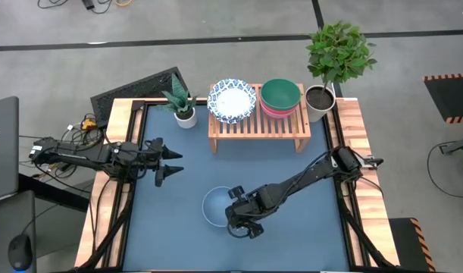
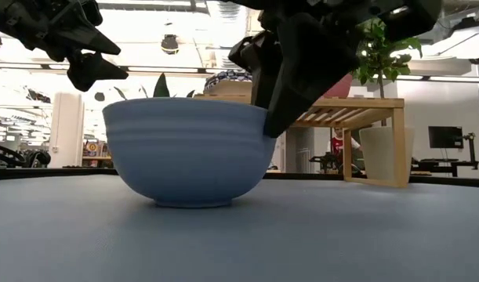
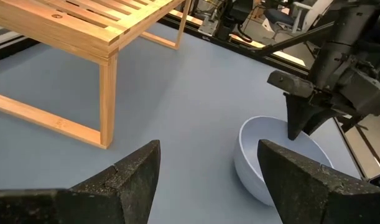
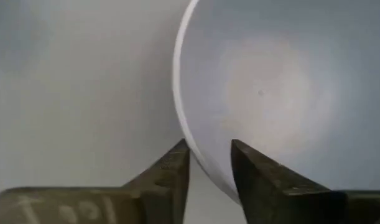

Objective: Place and stack bowls onto a shelf
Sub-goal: Stack the blue bowl on top of the green bowl on the shelf

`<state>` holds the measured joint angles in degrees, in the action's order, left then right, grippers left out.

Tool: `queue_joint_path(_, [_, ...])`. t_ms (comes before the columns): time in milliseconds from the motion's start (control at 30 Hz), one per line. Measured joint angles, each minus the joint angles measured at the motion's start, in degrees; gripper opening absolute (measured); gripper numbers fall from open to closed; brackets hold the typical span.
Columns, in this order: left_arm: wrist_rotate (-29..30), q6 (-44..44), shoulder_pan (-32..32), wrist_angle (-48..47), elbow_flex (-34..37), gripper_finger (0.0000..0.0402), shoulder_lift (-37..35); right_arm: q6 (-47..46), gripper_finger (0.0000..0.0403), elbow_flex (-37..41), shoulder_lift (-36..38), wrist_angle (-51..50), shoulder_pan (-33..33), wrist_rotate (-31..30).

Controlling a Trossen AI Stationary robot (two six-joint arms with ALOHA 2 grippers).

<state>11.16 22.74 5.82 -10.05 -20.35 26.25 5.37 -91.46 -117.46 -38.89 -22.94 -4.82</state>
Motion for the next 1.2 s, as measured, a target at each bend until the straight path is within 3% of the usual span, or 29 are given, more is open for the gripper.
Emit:
queue_joint_path(233, [0.0,0.0,0.0,0.0,0.0,0.0253,0.0,0.2,0.0029,0.0,0.0,0.5,0.7,-0.1])
queue_joint_path(533, [0.5,-0.7,0.0,0.1,0.0,0.0253,0.0,3.4,0.0028,-7.5,4.7,-2.9,0.2,-3.4])
queue_joint_path(600, [1.1,-0.7,0.0,0.1,0.0,0.0253,0.0,5.9,0.0028,-9.6,7.2,-5.3,-0.4,-6.9])
queue_joint_path(800, [1.5,-0.8,0.0,0.1,0.0,0.0253,0.0,11.6,0.0028,-13.6,18.7,-17.7,0.2,-26.9])
queue_joint_path(933, [1.9,-1.4,0.0,0.1,0.0,0.0253,0.0,13.6,0.0028,-13.7,26.7,-21.0,4.8,-32.2])
queue_joint_path(1033, [3.1,-2.0,0.0,0.1,0.0,0.0253,0.0,16.5,0.0028,-13.7,31.0,-21.6,11.2,-32.5])
queue_joint_path(1100, [3.7,-2.1,0.0,0.1,0.0,0.0253,0.0,19.3,0.0028,-13.7,32.8,-22.2,16.3,-31.6])
queue_joint_path(1200, [4.0,-2.1,0.0,0.1,0.0,0.0253,0.0,23.0,0.0028,-13.7,34.2,-22.5,24.9,-25.0])
